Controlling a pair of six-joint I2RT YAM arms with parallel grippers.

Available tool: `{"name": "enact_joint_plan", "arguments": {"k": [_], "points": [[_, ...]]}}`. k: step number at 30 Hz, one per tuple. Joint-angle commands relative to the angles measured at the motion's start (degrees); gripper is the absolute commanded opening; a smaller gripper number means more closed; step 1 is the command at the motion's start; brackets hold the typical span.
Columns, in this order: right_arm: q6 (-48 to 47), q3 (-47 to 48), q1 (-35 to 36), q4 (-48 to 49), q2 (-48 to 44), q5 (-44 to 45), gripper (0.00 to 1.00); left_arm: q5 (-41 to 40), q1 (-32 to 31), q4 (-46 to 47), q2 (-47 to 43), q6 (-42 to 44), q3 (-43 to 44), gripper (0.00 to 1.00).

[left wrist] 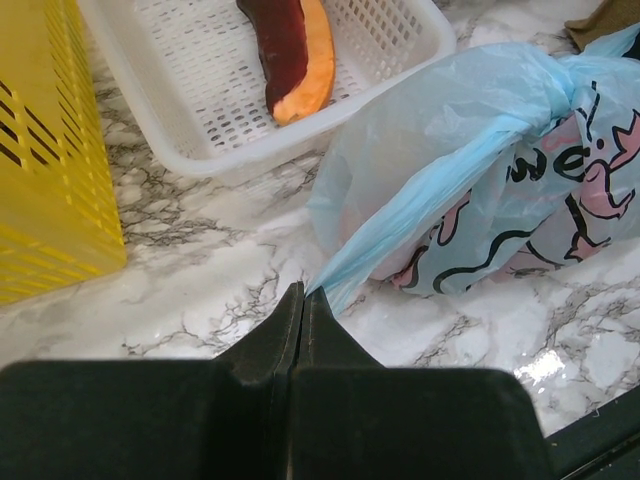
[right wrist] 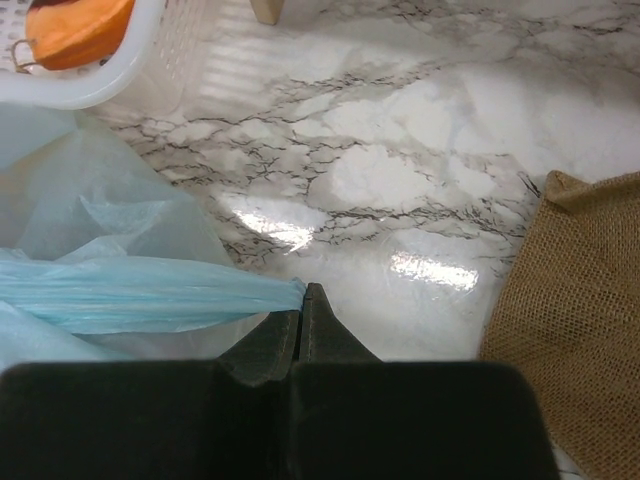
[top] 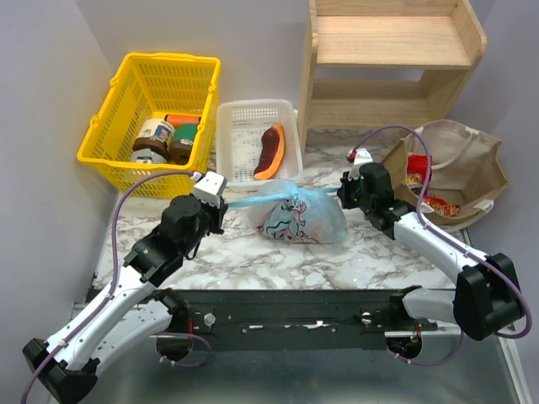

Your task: Place the mixed food into the grocery bags and tie them

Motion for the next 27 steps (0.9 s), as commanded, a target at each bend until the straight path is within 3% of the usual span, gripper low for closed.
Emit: {"name": "enact_joint_plan", "arguments": {"k": [1, 4, 6, 7, 8, 10, 11, 12, 15, 21, 27], "points": [[-3.55, -1.83, -6.20, -3.72, -3.20, 9.54, 0.01, -7.45, 3.44, -5.21, -2.49, 6.04, -0.05, 0.00], [-5.40, -1.22, -5.67, -3.45, -5.49, 2.78, 0.01, -2.42, 3.44, -3.54, -1.52, 7.63, 0.21, 0.00], [-5.84, 0.36, -5.32, -4.42, -6.20, -2.39, 0.04, 1.37, 3.44, -2.57, -1.25, 8.77, 0.38, 0.31], [-7.41, 0.71, -4.97, -4.68, -6.46, -3.65, 0.14, 2.51, 3.44, -1.70, -1.34, 8.86, 0.47, 0.43], [-7.60, 1.06, -4.79, -4.68, -6.73, -6.18, 0.38, 4.09, 3.44, -1.26, -1.43, 8.77, 0.65, 0.61], [-7.51, 1.59, -4.27, -4.60, -7.78, -9.71, 0.62, 4.54, 3.44, -0.29, -1.52, 10.44, 0.82, 0.76], [-7.51, 1.77, -4.09, -4.42, -8.22, -10.68, 0.85, 4.54, 3.44, 0.15, -1.43, 10.70, 1.26, 0.85], [-7.86, 2.47, -3.91, -4.51, -8.48, -11.65, 0.92, 4.63, 3.44, 0.33, -1.25, 10.97, 1.52, 0.88], [-8.39, 3.88, -3.21, -6.00, -9.54, -15.25, 0.97, 5.42, 3.44, 1.12, 0.23, 11.15, 3.45, 0.99], [-4.55, 8.00, -2.33, -7.67, -11.04, -20.35, 0.98, 9.46, 4.75, 3.32, 9.81, 10.10, 11.27, 0.99], [3.91, 11.00, -0.14, -6.71, -6.56, -30.11, 0.96, 15.43, 12.22, 2.18, 21.23, 1.68, 21.55, 0.99]]}}
